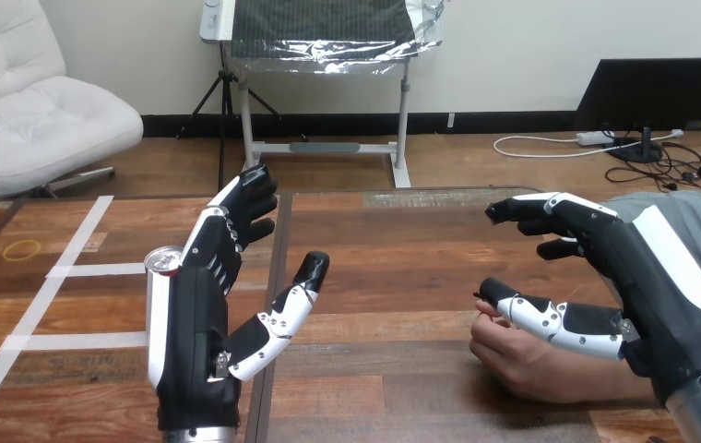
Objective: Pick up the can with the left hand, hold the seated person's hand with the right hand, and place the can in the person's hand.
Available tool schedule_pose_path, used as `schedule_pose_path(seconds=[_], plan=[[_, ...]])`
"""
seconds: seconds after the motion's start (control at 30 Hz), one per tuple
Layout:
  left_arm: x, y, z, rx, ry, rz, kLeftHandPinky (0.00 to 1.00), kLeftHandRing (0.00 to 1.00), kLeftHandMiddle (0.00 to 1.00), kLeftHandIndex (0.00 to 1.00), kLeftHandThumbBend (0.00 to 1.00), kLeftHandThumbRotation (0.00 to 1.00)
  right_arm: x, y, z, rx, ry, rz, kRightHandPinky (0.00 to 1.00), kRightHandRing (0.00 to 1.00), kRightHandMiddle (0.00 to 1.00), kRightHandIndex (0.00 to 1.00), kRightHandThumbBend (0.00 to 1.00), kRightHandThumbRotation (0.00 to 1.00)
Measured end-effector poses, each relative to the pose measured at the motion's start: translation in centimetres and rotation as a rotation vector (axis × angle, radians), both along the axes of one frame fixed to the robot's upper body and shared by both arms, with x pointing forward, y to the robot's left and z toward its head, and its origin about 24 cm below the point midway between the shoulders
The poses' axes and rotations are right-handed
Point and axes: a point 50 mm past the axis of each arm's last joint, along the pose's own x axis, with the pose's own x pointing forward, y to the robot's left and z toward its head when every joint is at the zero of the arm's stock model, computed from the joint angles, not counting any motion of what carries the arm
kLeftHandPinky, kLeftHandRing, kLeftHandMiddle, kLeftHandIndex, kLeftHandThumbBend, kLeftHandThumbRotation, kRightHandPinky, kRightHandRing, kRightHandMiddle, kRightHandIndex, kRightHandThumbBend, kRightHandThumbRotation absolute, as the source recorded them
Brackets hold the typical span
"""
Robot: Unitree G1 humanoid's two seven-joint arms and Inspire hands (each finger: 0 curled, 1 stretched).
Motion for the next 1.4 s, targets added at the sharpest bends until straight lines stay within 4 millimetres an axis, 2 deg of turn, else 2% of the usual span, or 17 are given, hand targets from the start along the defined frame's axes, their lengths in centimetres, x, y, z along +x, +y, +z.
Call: schedule_pose_path(seconds=[0.5,1.1,1.4], plan=[[0.01,0.03,0.02,-0.004,0.0,-0.002,0.76,0.8,0.81,0.8,0.59,0.0,0.06,-0.37,-0.02,-0.006,0.002,-0.014,0.72,0.8,0.8,0.72,0.58,0.0],[0.06,0.05,0.14,-0.004,0.0,-0.016,0.8,0.83,0.83,0.81,0.6,0.0,0.2,-0.32,0.11,-0.006,-0.003,-0.009,0.71,0.8,0.8,0.71,0.59,0.0],[0.32,0.93,0.85,0.099,0.028,-0.043,0.8,0.82,0.83,0.81,0.66,0.0,0.23,-0.33,0.15,-0.011,-0.006,-0.009,0.69,0.78,0.79,0.71,0.61,0.0]])
